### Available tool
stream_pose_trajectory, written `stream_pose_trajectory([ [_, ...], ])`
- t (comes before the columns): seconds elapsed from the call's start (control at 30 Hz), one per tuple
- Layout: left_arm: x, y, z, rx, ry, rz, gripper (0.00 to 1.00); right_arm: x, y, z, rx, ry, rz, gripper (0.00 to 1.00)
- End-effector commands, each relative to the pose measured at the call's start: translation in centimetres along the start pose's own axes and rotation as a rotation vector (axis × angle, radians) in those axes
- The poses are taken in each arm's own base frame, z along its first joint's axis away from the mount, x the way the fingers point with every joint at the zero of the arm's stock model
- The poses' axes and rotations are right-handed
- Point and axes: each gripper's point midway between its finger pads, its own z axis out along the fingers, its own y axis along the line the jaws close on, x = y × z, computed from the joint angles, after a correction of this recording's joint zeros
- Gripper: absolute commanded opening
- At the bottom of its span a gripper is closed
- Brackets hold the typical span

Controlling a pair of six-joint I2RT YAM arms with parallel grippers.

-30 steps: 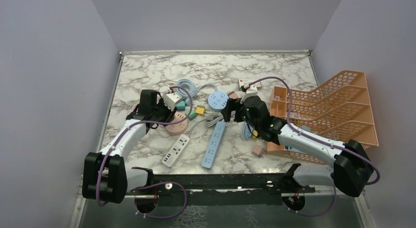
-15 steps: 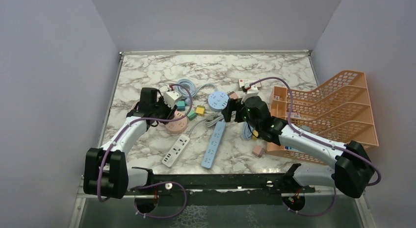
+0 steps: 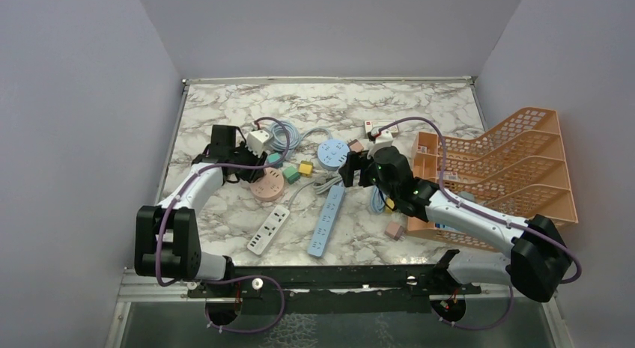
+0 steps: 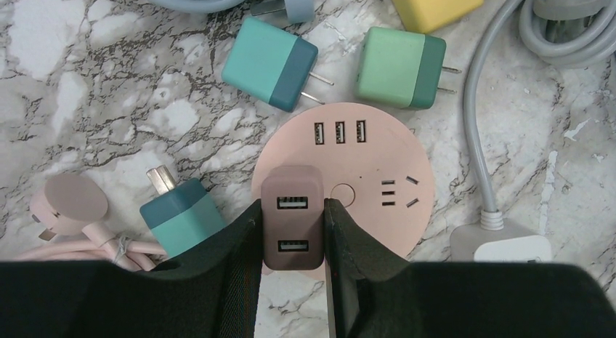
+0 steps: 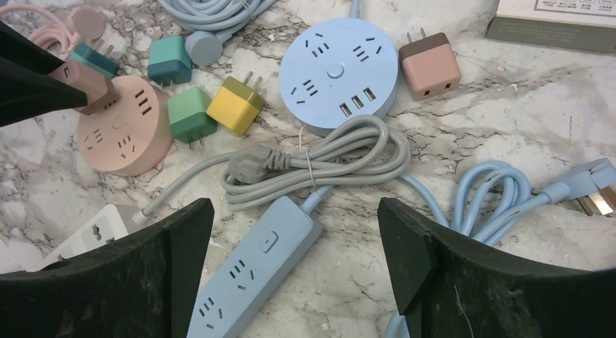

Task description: Insert the plug

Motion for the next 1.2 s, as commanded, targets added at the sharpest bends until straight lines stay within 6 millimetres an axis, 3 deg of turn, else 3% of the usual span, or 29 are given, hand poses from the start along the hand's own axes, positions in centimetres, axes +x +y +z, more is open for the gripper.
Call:
stream_pose_trajectory([
  [0.0, 6.2, -2.1, -0.3, 0.062, 0.167, -0.01, 0.0, -1.6, -0.3, 0.3, 0.021, -0.041, -0.024, 0.84],
  [0.13, 5.5, -3.7, 0.2, 0.138, 0.086, 0.028, 0.0, -1.9, -0.3, 0.7, 0.017, -0.048, -0.035, 0.84],
  [0.47, 0.8, -5.5, 0.2, 0.263, -0.095, 0.111, 0.01, -2.3, -0.1, 1.8, 0.013, -0.057, -0.048, 0.84],
  [0.57, -0.3, -5.6, 0.1, 0.28, -0.123, 0.112, 0.15, -2.2, 0.0, 2.2, 0.009, -0.053, -0.047, 0.84],
  [0.73, 0.6, -4.1, -0.3, 0.169, -0.085, 0.139, 0.38, -2.2, 0.3, 2.4, -0.003, -0.05, -0.04, 0.84],
  [0.93, -0.6, -4.3, -0.9, 0.169, -0.121, 0.124, 0.55, -2.1, 0.3, 2.5, -0.006, -0.047, -0.035, 0.83],
  [1.17, -1.2, -4.0, -1.0, 0.192, -0.072, 0.096, 0.57, -2.3, 0.3, 2.4, -0.003, -0.049, -0.034, 0.83],
])
